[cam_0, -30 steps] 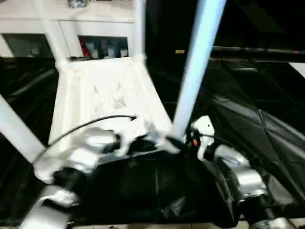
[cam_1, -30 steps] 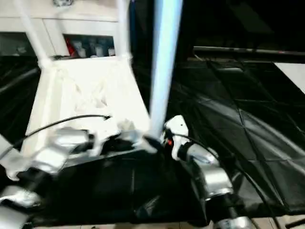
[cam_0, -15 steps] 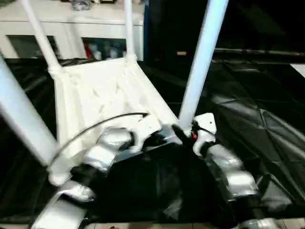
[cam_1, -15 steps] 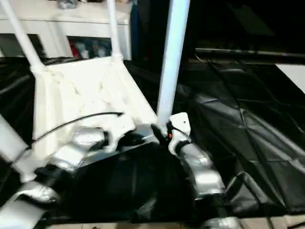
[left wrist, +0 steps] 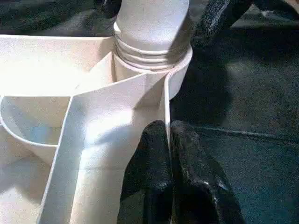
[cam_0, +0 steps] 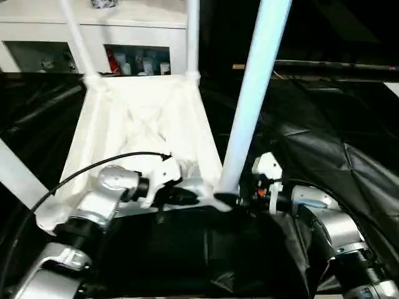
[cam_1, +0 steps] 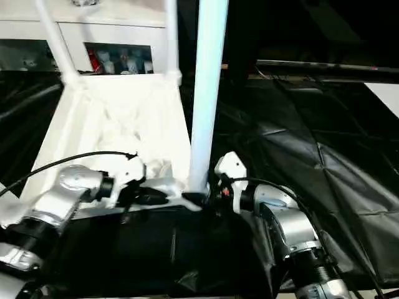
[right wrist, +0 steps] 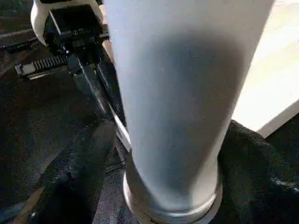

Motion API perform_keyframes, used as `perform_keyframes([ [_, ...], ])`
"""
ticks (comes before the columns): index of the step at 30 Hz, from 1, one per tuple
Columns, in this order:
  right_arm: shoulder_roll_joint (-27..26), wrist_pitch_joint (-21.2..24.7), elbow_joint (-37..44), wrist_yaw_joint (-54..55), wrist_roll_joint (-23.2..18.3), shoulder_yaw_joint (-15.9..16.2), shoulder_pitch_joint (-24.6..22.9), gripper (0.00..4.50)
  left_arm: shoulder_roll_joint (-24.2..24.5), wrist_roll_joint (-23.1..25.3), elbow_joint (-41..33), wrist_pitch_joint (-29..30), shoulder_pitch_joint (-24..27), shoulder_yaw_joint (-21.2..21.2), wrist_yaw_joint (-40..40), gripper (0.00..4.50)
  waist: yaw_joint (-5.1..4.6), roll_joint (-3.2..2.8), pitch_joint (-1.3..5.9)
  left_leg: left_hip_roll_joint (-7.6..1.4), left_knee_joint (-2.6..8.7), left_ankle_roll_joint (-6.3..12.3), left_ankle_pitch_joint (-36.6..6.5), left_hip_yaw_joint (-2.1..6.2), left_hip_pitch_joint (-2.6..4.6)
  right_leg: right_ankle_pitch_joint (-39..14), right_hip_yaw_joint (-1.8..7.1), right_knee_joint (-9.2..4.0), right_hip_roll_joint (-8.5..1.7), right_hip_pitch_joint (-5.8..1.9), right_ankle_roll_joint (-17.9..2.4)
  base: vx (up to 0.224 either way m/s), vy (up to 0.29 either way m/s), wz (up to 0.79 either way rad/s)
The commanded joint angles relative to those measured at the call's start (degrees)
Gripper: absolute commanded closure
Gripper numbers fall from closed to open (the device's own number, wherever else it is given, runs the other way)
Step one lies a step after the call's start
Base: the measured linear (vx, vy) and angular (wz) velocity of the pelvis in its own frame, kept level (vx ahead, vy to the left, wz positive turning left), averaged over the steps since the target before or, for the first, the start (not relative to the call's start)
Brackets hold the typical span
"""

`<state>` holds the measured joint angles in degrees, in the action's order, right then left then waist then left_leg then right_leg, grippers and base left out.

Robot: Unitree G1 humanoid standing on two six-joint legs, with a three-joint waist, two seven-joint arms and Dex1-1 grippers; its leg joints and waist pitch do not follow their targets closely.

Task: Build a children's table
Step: Rotate leg to tighten

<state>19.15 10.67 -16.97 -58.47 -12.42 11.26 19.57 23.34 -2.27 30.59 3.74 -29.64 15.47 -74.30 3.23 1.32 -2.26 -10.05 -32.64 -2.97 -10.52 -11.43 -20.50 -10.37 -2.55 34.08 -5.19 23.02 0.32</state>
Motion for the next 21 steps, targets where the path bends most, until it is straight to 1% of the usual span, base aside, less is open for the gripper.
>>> perform_keyframes([
  [1, -0.2, -0.5, -1.5, -0.6, 1.6, 1.7, 0.7, 1.32, -0.5, -1.4, 0.5, 0.5, 1.7, 0.2, -1.1, 4.50, 0.27, 0.63, 2.80, -3.15, 3.77, 2.51, -14.1, 1.29, 0.31, -15.7, 2.25, -4.01, -3.35, -2.16, -12.4, 0.000, 0.000, 0.00],
  [3, -0.3, -0.7, -1.8, -0.5, 1.9, 2.2, 1.0, 1.45, -0.4, -1.4, 0.6, 0.2, 1.7, 0.1, -1.0, 4.50, 0.24, 0.60, 2.81, -3.13, 3.77, 2.43, -13.7, 1.30, 0.29, -15.5, 2.25, -3.98, -3.33, -2.18, -12.4, 0.000, 0.000, 0.00],
  [4, -0.2, -0.6, -1.8, -0.7, 2.1, 2.4, 1.0, 1.61, -0.4, -1.4, 0.7, 0.0, 1.8, 0.0, -1.1, 4.50, 0.31, 0.64, 2.85, -3.18, 3.70, 2.47, -13.4, 1.25, 0.31, -14.5, 2.30, -3.89, -3.34, -2.20, -12.5, 0.000, 0.000, 0.00],
  [6, 0.1, -0.6, -1.8, -1.2, 2.4, 2.8, 1.1, 1.74, -0.5, -1.3, 1.3, -0.3, 1.7, -0.1, -1.0, 4.50, 0.34, 0.57, 2.85, -3.14, 3.72, 2.59, -12.9, 1.24, 0.30, -13.7, 2.27, -3.82, -3.22, -2.27, -12.6, 0.000, 0.000, 0.00],
  [8, 0.4, -0.7, -1.9, -1.6, 2.9, 3.1, 1.1, 1.99, -0.5, -1.2, 1.7, -0.5, 1.7, 0.0, -1.1, 4.50, 0.32, 0.61, 2.86, -3.12, 3.68, 2.71, -12.9, 1.24, 0.26, -13.5, 2.26, -3.77, -3.25, -2.34, -12.6, 0.000, 0.000, 0.00],
  [9, 0.4, -0.7, -2.1, -1.6, 2.9, 3.2, 1.1, 1.99, -0.5, -1.2, 2.1, -0.7, 1.6, 0.0, -1.1, 4.50, 0.38, 0.51, 2.83, -3.12, 3.69, 2.71, -13.0, 1.24, 0.30, -13.6, 2.25, -3.82, -3.25, -2.30, -12.6, 0.000, 0.000, 0.00],
  [11, 0.4, -0.4, -2.4, -1.6, 2.6, 2.9, 1.0, 2.04, -0.6, -0.9, 2.9, -1.1, 1.4, 0.1, -0.8, 4.50, 0.35, 0.57, 2.79, -3.12, 3.74, 2.48, -13.8, 1.26, 0.34, -15.0, 2.26, -3.96, -3.27, -2.30, -12.3, 0.000, 0.000, 0.00],
  [13, 0.0, -0.1, -2.8, -1.3, 2.2, 2.4, 1.0, 2.23, -0.8, -0.8, 3.6, -1.5, 1.2, 0.2, -0.6, 4.50, 0.34, 0.40, 2.74, -3.11, 3.78, 2.26, -14.3, 1.30, 0.39, -15.9, 2.29, -4.05, -3.26, -2.26, -12.0, 0.000, 0.000, 0.00],
  [14, -0.6, 0.4, -3.0, -0.4, 1.7, 1.7, 0.7, 2.23, -0.9, -0.4, 4.4, -2.0, 1.0, 0.3, 0.0, 4.50, 0.35, 0.43, 2.76, -3.14, 3.79, 2.18, -14.5, 1.28, 0.48, -16.2, 2.30, -4.10, -3.25, -2.21, -11.9, 0.000, 0.000, 0.00],
  [15, -1.1, 0.6, -3.2, 0.6, 1.5, 1.1, 0.5, 2.27, -1.1, 0.1, 5.1, -2.2, 0.9, 0.3, 1.1, 4.50, 0.34, 0.45, 2.69, -3.08, 3.80, 2.13, -14.9, 1.29, 0.41, -16.9, 2.34, -4.20, -3.28, -2.21, -11.8, 0.000, 0.000, 0.00],
  [16, -1.8, 0.4, -3.5, 2.0, 1.1, 0.3, 0.2, 2.31, -1.4, 1.1, 6.0, -2.6, 0.6, 0.3, 3.1, 4.50, 0.23, 0.43, 2.62, -3.09, 3.91, 1.81, -15.7, 1.33, 0.46, -18.3, 2.34, -4.39, -3.26, -2.10, -11.4, 0.000, 0.000, 0.00],
  [18, -3.5, 0.2, -4.3, 5.7, 1.0, -1.1, -0.4, 2.37, -2.4, 3.0, 8.1, -3.2, -0.1, 0.3, 7.8, 4.50, 0.23, 0.52, 2.40, -3.10, 4.03, 1.13, -18.0, 1.51, 0.71, -22.7, 2.29, -4.89, -3.41, -1.85, -10.3, 0.000, 0.000, 0.00],
  [19, -4.5, 0.2, -4.8, 8.1, 1.3, -1.9, -0.7, 2.37, -3.1, 3.9, 9.3, -3.3, -0.6, 0.3, 10.3, 4.50, 0.18, 0.52, 2.40, -3.03, 4.08, 0.38, -19.2, 1.65, 0.91, -25.8, 2.24, -5.15, -3.44, -1.70, -9.3, 0.000, 0.000, 0.00],
  [20, -4.8, 0.2, -5.0, 9.0, 1.4, -2.1, -0.8, 2.39, -3.5, 4.0, 9.6, -3.3, -0.8, 0.3, 10.9, 4.50, 0.09, 0.55, 2.32, -3.00, 4.12, 0.17, -19.8, 1.63, 1.00, -27.3, 2.27, -5.38, -3.39, -1.54, -8.8, 0.000, 0.000, 0.00],
  [21, -5.6, 0.2, -5.4, 11.2, 1.8, -2.5, -1.0, 2.41, -4.3, 4.2, 10.4, -3.3, -1.1, 0.2, 12.2, 4.50, 0.05, 0.52, 2.18, -2.95, 4.15, -0.28, -20.9, 1.77, 1.07, -30.1, 2.22, -5.72, -3.50, -1.37, -7.8, -0.053, 0.005, -0.01],
])
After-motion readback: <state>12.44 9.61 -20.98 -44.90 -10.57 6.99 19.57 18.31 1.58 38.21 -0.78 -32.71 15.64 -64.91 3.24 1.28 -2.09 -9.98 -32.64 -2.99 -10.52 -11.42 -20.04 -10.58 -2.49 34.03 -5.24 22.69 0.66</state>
